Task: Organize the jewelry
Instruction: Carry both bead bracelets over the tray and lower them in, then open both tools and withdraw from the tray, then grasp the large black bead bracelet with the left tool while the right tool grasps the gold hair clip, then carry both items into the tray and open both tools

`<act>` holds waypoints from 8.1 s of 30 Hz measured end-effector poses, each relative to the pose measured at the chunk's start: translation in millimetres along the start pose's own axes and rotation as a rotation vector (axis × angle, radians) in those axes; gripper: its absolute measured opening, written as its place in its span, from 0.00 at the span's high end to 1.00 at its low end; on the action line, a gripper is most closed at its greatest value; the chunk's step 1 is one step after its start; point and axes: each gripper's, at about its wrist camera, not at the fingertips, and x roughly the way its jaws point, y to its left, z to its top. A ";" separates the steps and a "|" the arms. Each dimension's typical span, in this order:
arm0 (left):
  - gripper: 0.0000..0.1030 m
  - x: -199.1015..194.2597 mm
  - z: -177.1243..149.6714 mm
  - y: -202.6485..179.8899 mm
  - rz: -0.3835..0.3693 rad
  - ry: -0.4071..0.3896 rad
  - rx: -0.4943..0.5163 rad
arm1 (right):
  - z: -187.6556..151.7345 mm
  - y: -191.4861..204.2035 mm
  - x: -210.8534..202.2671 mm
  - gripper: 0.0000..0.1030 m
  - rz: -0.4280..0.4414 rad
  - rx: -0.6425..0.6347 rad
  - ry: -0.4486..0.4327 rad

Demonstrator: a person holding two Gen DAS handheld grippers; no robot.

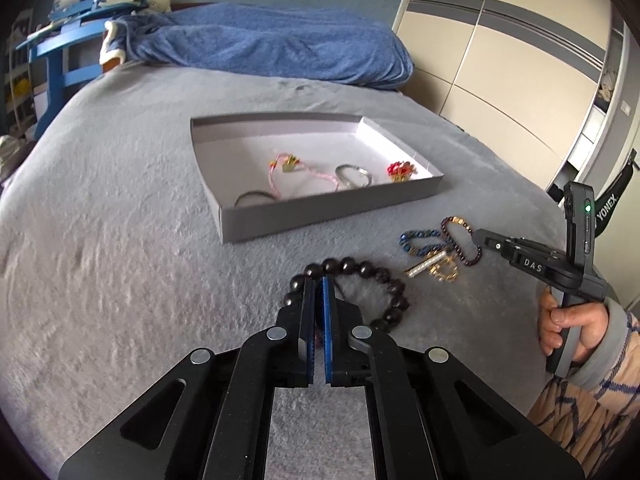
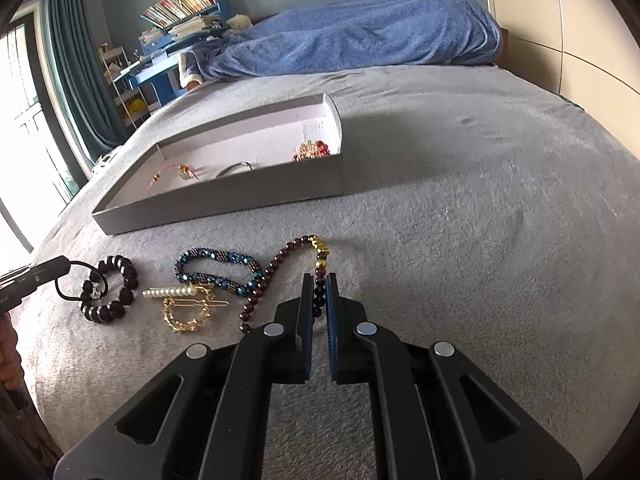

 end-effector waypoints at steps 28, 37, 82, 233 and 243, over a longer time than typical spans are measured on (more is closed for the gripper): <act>0.96 4.8 95.1 0.3 0.038 -0.106 0.056 | 101.1 40.4 -29.1 0.94 0.059 -0.125 -0.148; 0.96 30.7 123.9 19.9 0.076 -0.097 0.043 | 151.3 73.5 -0.6 0.94 0.091 -0.212 -0.166; 0.13 81.5 121.0 58.5 0.230 -0.058 -0.013 | 167.4 51.5 107.0 0.53 0.050 -0.148 0.008; 0.86 12.1 135.8 -7.6 0.094 -0.130 0.061 | 103.0 78.8 42.1 0.51 0.102 -0.182 -0.029; 0.86 45.9 140.7 -7.8 0.062 -0.090 0.045 | 107.7 83.3 76.9 0.51 0.087 -0.197 0.030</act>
